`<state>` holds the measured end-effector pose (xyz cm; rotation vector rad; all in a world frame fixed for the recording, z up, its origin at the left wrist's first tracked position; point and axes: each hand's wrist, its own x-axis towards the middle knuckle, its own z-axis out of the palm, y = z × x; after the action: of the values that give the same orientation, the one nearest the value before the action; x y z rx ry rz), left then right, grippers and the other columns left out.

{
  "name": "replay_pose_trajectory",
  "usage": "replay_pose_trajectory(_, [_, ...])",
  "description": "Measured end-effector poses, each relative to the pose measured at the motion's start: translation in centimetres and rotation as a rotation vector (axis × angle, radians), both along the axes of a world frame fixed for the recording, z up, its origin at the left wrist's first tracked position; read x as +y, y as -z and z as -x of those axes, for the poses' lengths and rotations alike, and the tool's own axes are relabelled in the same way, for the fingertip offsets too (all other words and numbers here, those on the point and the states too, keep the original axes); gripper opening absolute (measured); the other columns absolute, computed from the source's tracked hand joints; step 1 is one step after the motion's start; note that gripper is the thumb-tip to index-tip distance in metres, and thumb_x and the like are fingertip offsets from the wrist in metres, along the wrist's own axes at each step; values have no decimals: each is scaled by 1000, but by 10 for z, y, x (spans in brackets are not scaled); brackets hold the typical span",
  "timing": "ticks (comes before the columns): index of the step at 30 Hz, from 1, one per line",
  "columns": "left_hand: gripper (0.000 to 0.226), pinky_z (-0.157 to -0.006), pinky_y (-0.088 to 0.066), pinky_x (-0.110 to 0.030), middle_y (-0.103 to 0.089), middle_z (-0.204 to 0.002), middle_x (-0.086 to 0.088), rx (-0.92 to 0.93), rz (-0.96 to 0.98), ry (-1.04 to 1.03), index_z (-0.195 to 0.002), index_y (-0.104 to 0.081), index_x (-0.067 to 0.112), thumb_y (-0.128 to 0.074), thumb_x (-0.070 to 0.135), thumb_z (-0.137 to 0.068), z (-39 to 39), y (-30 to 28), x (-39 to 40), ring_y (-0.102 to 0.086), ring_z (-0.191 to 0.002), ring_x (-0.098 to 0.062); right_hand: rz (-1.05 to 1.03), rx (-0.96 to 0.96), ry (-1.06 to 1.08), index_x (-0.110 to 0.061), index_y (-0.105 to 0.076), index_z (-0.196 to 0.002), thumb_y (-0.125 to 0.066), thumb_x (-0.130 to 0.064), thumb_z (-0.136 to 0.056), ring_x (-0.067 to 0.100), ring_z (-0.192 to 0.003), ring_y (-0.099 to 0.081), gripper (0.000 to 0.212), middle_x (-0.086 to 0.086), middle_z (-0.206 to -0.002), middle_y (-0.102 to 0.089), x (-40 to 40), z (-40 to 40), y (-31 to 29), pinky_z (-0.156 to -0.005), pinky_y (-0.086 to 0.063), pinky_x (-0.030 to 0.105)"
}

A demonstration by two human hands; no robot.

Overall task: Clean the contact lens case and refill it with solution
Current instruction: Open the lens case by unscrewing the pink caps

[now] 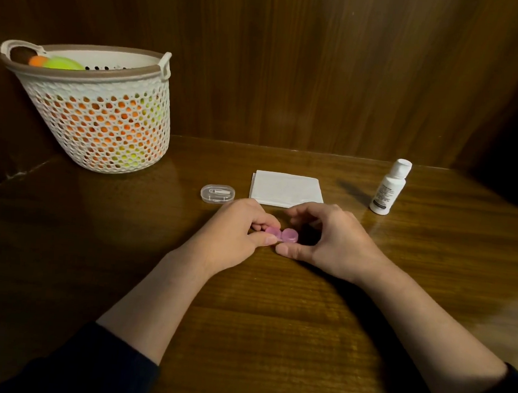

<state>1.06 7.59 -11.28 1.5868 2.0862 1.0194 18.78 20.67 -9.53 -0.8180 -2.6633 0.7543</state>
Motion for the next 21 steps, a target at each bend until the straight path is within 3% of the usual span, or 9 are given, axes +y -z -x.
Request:
replay_pose_trajectory(2, [25,-94,-56,-31,-65,-107,20,2,-2,3,-118,-79,37,-78,25,-96,0,1,0,-63,-103,-6,0,32,16,-41,-65,-130,-90,-62,-71,0,-107,-60,67,-24,-96,-74,0,2,2,-92,-47,22])
replay_pose_trajectory(5, [26,-93,-54,-28,-65,-107,21,-7,-2,-1,-119,-79,38,-78,26,-96,1,1,0,-62,-103,-6,31,96,31,-39,-68,-125,-92,-49,-75,-16,-101,-63,57,-31,-90,-77,1,2,6,-86,-40,8])
replay_pose_trajectory(9, [28,-90,-52,-24,-64,-106,22,-10,0,-3,-120,-78,39,-79,27,-95,1,2,1,-62,-102,-4,74,50,5,-36,-68,-135,-90,-32,-87,-15,-105,-64,53,-28,-100,-77,2,1,3,-108,-48,22])
replay_pose_trajectory(12, [27,-91,-56,-27,-65,-106,21,-4,-4,-6,-119,-79,38,-79,26,-95,1,2,0,-63,-102,-5,37,29,-23,-40,-63,-139,-91,-44,-82,-8,-114,-60,64,-30,-114,-69,1,-1,1,-103,-49,22])
replay_pose_trajectory(15, [26,-94,-58,-32,-65,-106,20,-6,-5,-5,-118,-79,38,-80,26,-95,1,2,0,-63,-102,-6,16,36,1,-42,-61,-137,-92,-54,-77,2,-117,-55,68,-27,-104,-74,2,-3,1,-91,-43,20])
replay_pose_trajectory(19, [26,-96,-57,-34,-65,-106,20,-8,-6,-8,-117,-79,39,-80,26,-94,1,1,-1,-63,-102,-4,54,43,-18,-37,-62,-140,-92,-50,-78,4,-119,-61,70,-28,-102,-77,1,-1,1,-109,-47,32])
replay_pose_trajectory(21, [27,-96,-57,-33,-65,-106,20,-5,-7,-9,-117,-79,39,-80,26,-94,1,0,-1,-63,-102,-4,73,52,-19,-37,-62,-141,-92,-51,-78,-3,-117,-61,71,-29,-105,-76,0,-1,1,-110,-47,30])
